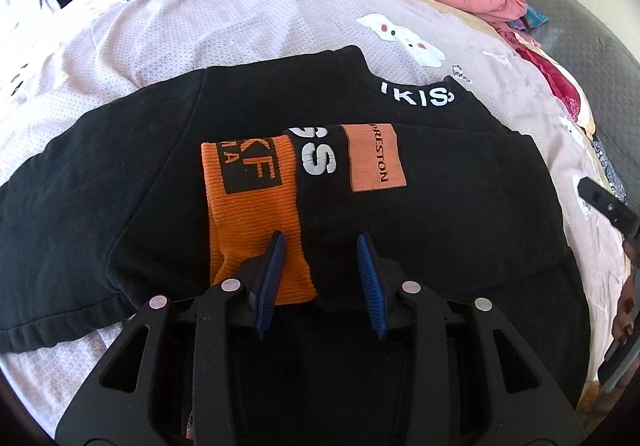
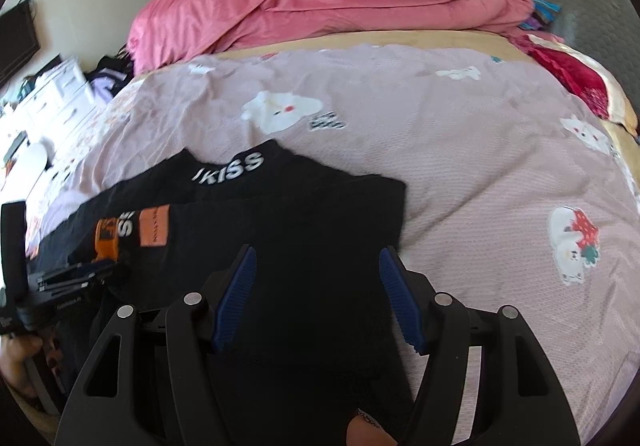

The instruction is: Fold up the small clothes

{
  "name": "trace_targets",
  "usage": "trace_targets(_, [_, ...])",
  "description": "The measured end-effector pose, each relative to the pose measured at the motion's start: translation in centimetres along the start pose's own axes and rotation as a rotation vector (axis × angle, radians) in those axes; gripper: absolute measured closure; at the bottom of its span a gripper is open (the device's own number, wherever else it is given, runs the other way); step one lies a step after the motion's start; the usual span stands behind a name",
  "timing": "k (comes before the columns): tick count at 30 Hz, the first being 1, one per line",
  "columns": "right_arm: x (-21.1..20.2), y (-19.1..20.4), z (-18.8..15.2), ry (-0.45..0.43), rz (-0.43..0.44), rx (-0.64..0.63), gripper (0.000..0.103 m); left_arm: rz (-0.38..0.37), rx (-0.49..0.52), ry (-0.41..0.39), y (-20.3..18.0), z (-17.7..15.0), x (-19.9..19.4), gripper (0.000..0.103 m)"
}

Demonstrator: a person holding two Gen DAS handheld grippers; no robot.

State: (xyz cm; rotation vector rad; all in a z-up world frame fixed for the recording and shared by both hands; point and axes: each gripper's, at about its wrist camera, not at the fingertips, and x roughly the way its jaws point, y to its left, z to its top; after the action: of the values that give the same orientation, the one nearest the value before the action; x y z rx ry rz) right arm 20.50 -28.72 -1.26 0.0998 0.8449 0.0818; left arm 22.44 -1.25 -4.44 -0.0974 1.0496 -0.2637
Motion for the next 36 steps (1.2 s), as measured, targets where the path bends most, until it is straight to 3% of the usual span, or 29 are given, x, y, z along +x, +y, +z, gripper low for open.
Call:
trace_targets(3, [0.6, 1.0, -0.6, 0.029, 0.021, -0.027, 0.04, -0.003, 0.001, -0.002, 0.1, -0.2, -0.2, 0.074])
trace_targets(9, [5.1, 0.1, -2.7, 0.231, -0.03, -0.015, 0.037, -0.008, -0.006, -0.001, 0.1, -0.2, -0.4, 0.074])
trace_targets(15, [4.5, -0.6, -3.0, 0.214, 0.023, 0.035, 0.037, -0.015, -0.01, -0.001, 0.2, -0.2, -0.5, 0.074])
trace_targets(22, [2.0, -1.9, -2.4, 0.192, 0.156, 0.153, 0.033, -0.015, -0.02, -0.006, -0.1, -0.1, -0.9, 0.067])
trace_targets(29, [0.7, -1.8, -2.4, 0.153, 0.125, 0.131, 0.032, -0.007, -0.019, -0.014, -0.8, 0.2, -1.8, 0.056])
trace_targets(36, [-0.2, -1.7, -1.6, 0.099, 0.097, 0.107, 0.026, 0.0, -0.027, -0.027, -0.9, 0.2, -2.8, 0.042])
